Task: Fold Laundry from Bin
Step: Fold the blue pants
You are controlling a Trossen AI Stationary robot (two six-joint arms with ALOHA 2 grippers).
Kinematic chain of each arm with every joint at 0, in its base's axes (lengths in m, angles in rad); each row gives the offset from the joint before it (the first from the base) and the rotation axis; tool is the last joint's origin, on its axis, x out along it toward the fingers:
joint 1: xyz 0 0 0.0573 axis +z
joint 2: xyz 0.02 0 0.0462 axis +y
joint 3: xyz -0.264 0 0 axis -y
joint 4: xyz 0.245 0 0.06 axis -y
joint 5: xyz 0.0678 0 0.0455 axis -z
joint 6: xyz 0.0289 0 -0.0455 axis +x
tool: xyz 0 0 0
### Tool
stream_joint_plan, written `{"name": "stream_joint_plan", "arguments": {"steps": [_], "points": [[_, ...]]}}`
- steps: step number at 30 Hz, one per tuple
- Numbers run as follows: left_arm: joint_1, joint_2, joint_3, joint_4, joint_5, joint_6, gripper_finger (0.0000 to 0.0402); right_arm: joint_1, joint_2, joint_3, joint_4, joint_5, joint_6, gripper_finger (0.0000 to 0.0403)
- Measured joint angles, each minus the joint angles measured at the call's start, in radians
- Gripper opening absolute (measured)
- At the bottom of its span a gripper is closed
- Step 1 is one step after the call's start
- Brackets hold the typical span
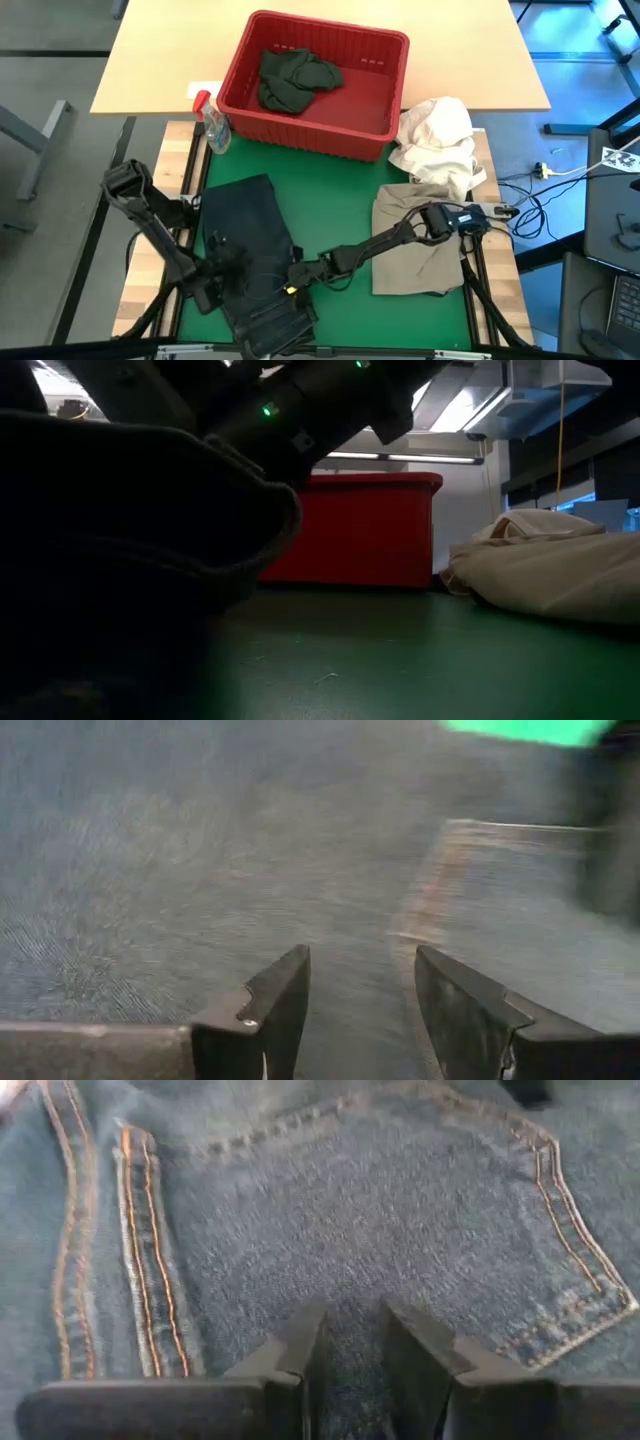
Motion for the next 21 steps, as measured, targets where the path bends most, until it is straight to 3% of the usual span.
{"name": "stream_joint_plan", "arguments": {"steps": [5,11,17,21], "points": [[0.116,0.000,-0.160,0.260,-0.007,0.083,0.0176,0.001,-0.018,0.001,-0.138,0.050,-0.006,0.0097],[0.309,-0.003,-0.287,0.663,0.002,0.471,0.0176,0.011,-0.045,0.003,-0.317,0.117,-0.039,0.0097],[0.493,-0.001,-0.298,0.844,0.088,0.836,0.0176,0.013,-0.121,-0.004,-0.526,0.192,-0.127,0.0097],[0.557,-0.031,-0.267,0.878,0.168,1.017,0.0176,0.013,-0.219,-0.006,-0.648,0.256,-0.168,0.0097]]}}
